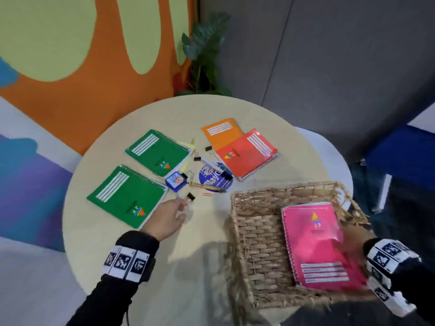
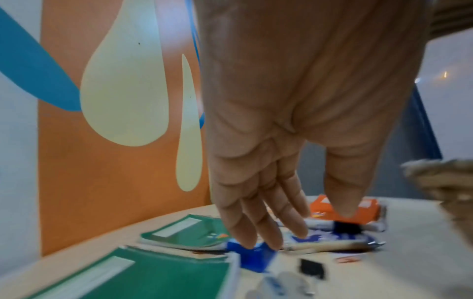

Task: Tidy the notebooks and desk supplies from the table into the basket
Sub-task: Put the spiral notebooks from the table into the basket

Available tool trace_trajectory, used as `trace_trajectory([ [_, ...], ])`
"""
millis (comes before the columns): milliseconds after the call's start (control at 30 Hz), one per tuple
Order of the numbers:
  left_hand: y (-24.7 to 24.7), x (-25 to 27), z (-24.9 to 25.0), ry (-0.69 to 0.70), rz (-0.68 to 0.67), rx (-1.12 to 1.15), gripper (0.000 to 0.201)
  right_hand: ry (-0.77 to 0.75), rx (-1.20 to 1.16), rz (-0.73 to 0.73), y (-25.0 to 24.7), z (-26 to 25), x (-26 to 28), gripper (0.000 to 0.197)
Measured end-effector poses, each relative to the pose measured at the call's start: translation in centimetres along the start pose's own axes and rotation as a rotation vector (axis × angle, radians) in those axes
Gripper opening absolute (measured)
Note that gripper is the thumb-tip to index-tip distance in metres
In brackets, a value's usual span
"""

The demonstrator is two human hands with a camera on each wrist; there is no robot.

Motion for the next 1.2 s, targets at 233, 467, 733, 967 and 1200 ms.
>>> trace_trajectory([
  [233, -4.8, -5.6, -7.0, -0.172, 0.008, -0.464, 0.068, -0.023, -0.063, 0.223, -7.7, -6.4, 4.0, 0.034],
  [467, -6.4, -9.2, -9.1, -0.090, -0.124, -0.790, 0.091, -0.364, -0.258, 0.394, -16.1, -19.3, 6.3, 0.019],
  [733, -7.0, -11.3, -10.4, -0.025, -0.148, -0.825, 0.107, -0.567, -0.295, 0.307, -18.5, -37.6, -2.4, 0.029],
  [967, -9.3, -9.9, -11.2, 0.087, -0.038, -0.755, 0.061, -0.372, -0.202, 0.284, -17.5, -47.9, -9.5, 0.064],
  [1200, -14.5, -3.2, -11.9, 0.209, 0.134, -0.412, 0.055, -0.341, -0.258, 0.169, -16.9, -48.6, -13.1, 0.039],
])
Point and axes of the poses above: each hand's wrist, its own x-axis away from the middle knuckle, its own y-axis out of the palm, z = x × y, the point moved 2 cm from there along -x, towards the middle knuckle, and after that the axes turned 5 degrees about z, right-handed, at the moved point
